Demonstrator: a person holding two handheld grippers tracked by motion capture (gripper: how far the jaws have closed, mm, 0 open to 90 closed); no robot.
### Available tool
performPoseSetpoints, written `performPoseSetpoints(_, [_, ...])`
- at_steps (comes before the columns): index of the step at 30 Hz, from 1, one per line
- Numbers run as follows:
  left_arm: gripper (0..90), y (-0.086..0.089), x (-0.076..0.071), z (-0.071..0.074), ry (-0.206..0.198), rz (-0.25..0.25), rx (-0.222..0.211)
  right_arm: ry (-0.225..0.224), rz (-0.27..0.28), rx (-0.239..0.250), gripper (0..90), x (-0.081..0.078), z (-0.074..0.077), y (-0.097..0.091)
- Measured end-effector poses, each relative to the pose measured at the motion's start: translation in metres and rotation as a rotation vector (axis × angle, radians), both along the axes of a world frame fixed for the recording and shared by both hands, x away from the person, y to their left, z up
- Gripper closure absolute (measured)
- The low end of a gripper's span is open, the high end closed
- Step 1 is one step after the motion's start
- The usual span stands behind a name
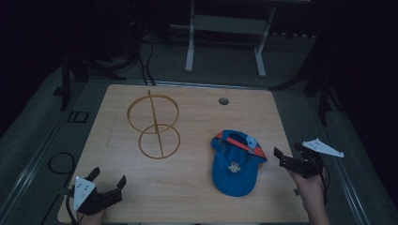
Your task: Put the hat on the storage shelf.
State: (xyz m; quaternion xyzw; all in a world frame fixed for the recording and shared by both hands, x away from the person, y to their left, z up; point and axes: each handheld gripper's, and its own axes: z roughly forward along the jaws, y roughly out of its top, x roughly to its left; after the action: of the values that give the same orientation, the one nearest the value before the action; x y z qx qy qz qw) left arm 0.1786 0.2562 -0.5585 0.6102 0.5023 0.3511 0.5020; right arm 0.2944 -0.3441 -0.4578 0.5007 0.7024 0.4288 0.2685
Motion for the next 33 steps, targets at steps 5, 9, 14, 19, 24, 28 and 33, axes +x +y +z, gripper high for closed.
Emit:
performPoseSetpoints(5, [2.4,-0.002,0.001,-0.001,0.016,-0.023,0.017,0.025,0.065,0.001,13.6,0.012,-0.006,0.013])
performPoseSetpoints(9, [2.4,-0.004,0.002,-0.002,0.030,-0.046,0.017,0.048,0.097,0.002,16.5,0.022,-0.014,0.024])
performPoseSetpoints(14, [2.4,-0.005,0.003,-0.002,0.036,-0.061,0.014,0.083,0.130,-0.031,24.7,0.040,-0.025,0.035])
performPoseSetpoints(19, [2.4,-0.005,0.003,-0.002,0.031,-0.063,0.012,0.129,0.145,-0.036,29.7,0.062,-0.039,0.043])
performPoseSetpoints(24, [2.4,-0.005,0.003,-0.002,0.030,-0.066,0.011,0.171,0.129,-0.026,29.7,0.082,-0.053,0.047])
performPoseSetpoints(28, [2.4,-0.005,0.003,-0.002,0.029,-0.073,0.012,0.192,0.104,-0.040,30.1,0.095,-0.064,0.049])
performPoseSetpoints(33, [2.4,-0.005,0.002,-0.002,0.029,-0.070,0.009,0.248,0.103,-0.046,33.7,0.105,-0.081,0.052])
